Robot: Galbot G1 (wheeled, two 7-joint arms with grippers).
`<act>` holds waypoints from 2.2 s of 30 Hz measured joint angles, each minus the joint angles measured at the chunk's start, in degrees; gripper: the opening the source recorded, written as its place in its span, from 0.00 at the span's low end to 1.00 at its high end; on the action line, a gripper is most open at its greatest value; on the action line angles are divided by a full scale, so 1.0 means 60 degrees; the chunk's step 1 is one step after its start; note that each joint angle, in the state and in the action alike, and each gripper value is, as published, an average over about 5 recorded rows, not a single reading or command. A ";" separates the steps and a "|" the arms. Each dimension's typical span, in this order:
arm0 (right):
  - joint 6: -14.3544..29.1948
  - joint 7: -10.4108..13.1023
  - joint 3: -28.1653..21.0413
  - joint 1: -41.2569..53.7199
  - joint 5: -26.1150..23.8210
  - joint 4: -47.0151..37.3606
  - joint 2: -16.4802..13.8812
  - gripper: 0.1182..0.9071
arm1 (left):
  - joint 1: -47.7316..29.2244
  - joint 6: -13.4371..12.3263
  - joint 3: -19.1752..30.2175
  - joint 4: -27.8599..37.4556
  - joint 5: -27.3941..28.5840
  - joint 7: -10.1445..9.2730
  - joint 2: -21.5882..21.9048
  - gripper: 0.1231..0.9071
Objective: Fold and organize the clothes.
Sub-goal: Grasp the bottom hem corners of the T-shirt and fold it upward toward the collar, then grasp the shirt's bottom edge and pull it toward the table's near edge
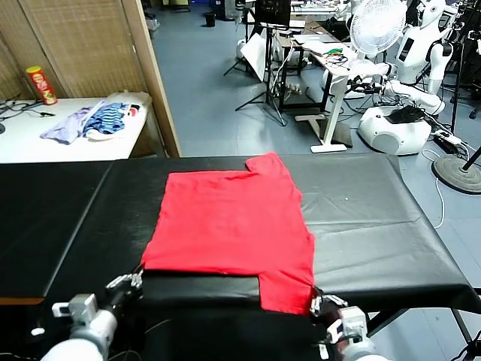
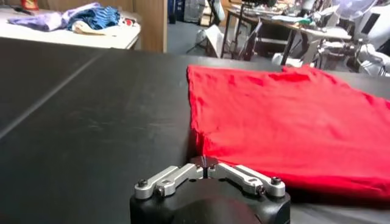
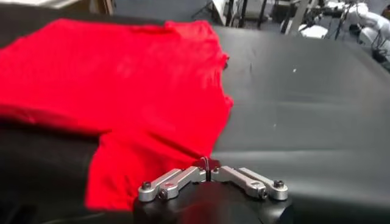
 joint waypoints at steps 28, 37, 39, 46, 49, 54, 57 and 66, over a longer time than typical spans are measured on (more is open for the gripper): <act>0.1816 -0.1156 -0.1568 0.4773 0.0140 -0.4843 -0.0787 0.37 | -0.3752 -0.0400 0.1137 0.2979 0.1207 -0.0384 0.0384 0.03; 0.1480 -0.1119 -0.1094 0.3437 -0.0110 -0.3623 -0.1095 0.84 | -0.3299 -0.0256 0.1093 0.2595 0.1154 -0.0423 0.0504 0.59; 0.1487 -0.1116 -0.1051 0.3190 -0.0164 -0.3563 -0.1075 0.83 | -0.3121 -0.0239 0.1090 0.2498 0.1075 -0.0420 0.0502 0.71; 0.1492 -0.1106 -0.1045 0.2846 -0.0288 -0.3696 -0.0876 0.54 | -0.2867 -0.0083 0.1019 0.2490 0.0502 -0.0410 0.0423 0.85; 0.1483 -0.1097 -0.1060 0.2805 -0.0277 -0.3804 -0.0796 0.38 | -0.2875 -0.0056 0.0969 0.2599 0.0392 -0.0401 0.0423 0.81; 0.1494 -0.1059 -0.1084 0.2668 -0.0265 -0.3841 -0.0725 0.09 | -0.2906 -0.0022 0.0940 0.2799 0.0254 -0.0382 0.0403 0.51; 0.1479 -0.1002 -0.1029 0.2553 -0.0253 -0.3717 -0.0762 0.03 | -0.2854 -0.0013 0.0940 0.2774 0.0228 -0.0372 0.0379 0.29; 0.0736 -0.0868 -0.0653 0.1901 0.0320 -0.2869 -0.1090 0.02 | -0.2302 -0.0022 0.0860 0.2200 0.0886 -0.0635 0.0409 0.00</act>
